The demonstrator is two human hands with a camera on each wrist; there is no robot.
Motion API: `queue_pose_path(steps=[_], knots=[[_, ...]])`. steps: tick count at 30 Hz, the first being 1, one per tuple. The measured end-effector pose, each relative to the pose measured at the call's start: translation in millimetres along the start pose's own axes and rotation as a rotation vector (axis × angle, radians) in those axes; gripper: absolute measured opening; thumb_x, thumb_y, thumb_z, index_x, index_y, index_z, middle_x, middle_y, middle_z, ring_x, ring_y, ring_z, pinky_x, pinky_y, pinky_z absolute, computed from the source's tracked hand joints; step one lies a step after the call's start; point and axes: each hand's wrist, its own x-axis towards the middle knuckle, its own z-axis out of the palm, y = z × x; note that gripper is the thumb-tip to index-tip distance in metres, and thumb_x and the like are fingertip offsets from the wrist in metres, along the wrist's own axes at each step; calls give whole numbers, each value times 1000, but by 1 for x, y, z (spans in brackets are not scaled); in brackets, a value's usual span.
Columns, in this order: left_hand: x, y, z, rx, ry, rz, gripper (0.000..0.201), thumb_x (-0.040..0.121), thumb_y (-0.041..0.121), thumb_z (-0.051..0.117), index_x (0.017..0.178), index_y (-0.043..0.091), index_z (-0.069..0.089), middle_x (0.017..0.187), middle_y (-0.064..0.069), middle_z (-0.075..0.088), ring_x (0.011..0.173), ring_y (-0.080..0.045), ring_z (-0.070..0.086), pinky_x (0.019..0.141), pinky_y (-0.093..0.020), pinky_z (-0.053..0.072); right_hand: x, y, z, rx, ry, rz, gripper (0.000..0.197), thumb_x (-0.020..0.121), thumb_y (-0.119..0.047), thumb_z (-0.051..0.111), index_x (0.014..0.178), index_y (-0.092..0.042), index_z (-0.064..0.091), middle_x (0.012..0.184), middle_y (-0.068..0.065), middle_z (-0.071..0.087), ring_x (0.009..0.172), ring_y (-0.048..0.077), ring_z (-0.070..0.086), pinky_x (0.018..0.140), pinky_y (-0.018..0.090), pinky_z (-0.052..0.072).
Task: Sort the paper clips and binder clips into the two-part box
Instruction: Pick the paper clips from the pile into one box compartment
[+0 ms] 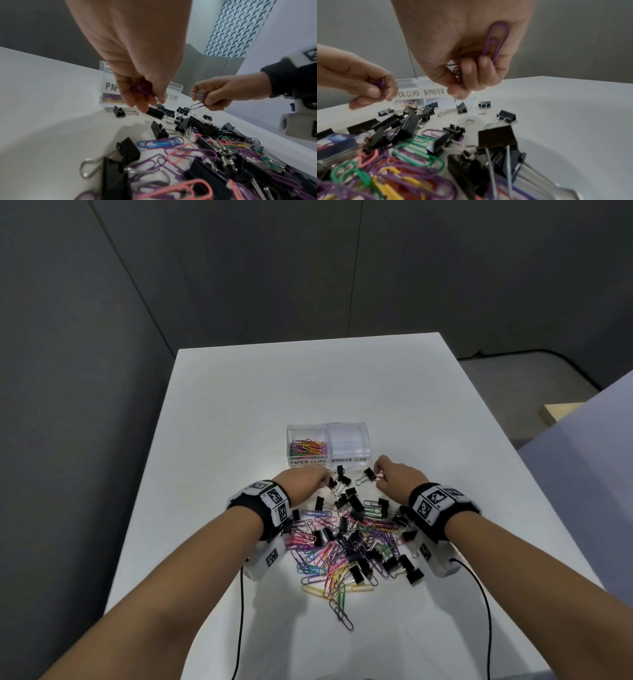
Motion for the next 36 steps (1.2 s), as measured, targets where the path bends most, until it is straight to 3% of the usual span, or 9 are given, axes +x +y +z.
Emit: queue_pose_path(steps=[4,7,9,12,14,17,22,30,36], knots=[[-9,-1,6,1,-101,-44,28,94,4,32,118,9,46,90,-4,51,80,-20,47,72,-28,36,-1,3,-1,32,-102,32,30,95,-13,33,123,-13,45,104,12,61,82,23,51,72,30,39],[-14,4,8,58,-98,-62,22,92,14,39,112,13,49,90,-7,57,79,-21,47,70,-29,35,-1,5,4,70,-130,56,27,95,-11,33,119,-11,45,93,8,54,81,23,50,71,30,36],[-17,6,10,141,-90,-30,21,91,22,46,110,15,53,101,-6,65,82,-20,50,71,-27,37,-2,3,9,71,-125,55,25,96,-14,34,119,-11,43,85,6,52,79,24,50,69,31,36],[-18,6,17,245,-92,26,26,92,28,51,113,15,55,111,-5,65,96,-24,60,76,-31,45,-5,-1,14,34,-128,36,26,98,-19,32,121,-11,42,72,-1,49,71,22,50,61,30,36],[-17,6,20,305,-68,51,25,93,26,50,114,13,54,112,-6,64,100,-27,61,76,-34,47,-6,-3,15,-7,-134,15,27,99,-25,35,121,-11,42,85,4,58,73,21,51,65,28,38],[-16,6,25,368,16,99,19,96,15,43,113,11,49,108,-9,62,91,-29,62,65,-34,43,-8,-2,18,-117,-132,-13,31,93,-33,50,116,-13,48,105,7,62,92,24,59,73,29,42],[-15,0,26,393,6,119,22,96,17,42,114,12,53,109,-9,63,96,-30,62,67,-34,43,-7,-3,23,-150,-127,7,27,89,-29,58,110,-13,54,111,5,63,102,23,60,82,33,48],[-10,5,23,334,-59,-12,24,93,19,46,112,7,58,115,-10,62,103,-29,60,78,-37,49,-3,-9,23,-167,-157,-17,19,90,-20,53,105,-10,59,109,8,66,84,18,53,79,31,48],[-14,0,19,302,-57,17,24,94,16,44,112,6,55,118,-11,55,101,-31,59,76,-36,48,2,-9,21,-182,-156,-53,12,92,-18,52,102,-12,55,114,7,63,94,21,56,84,31,46]])
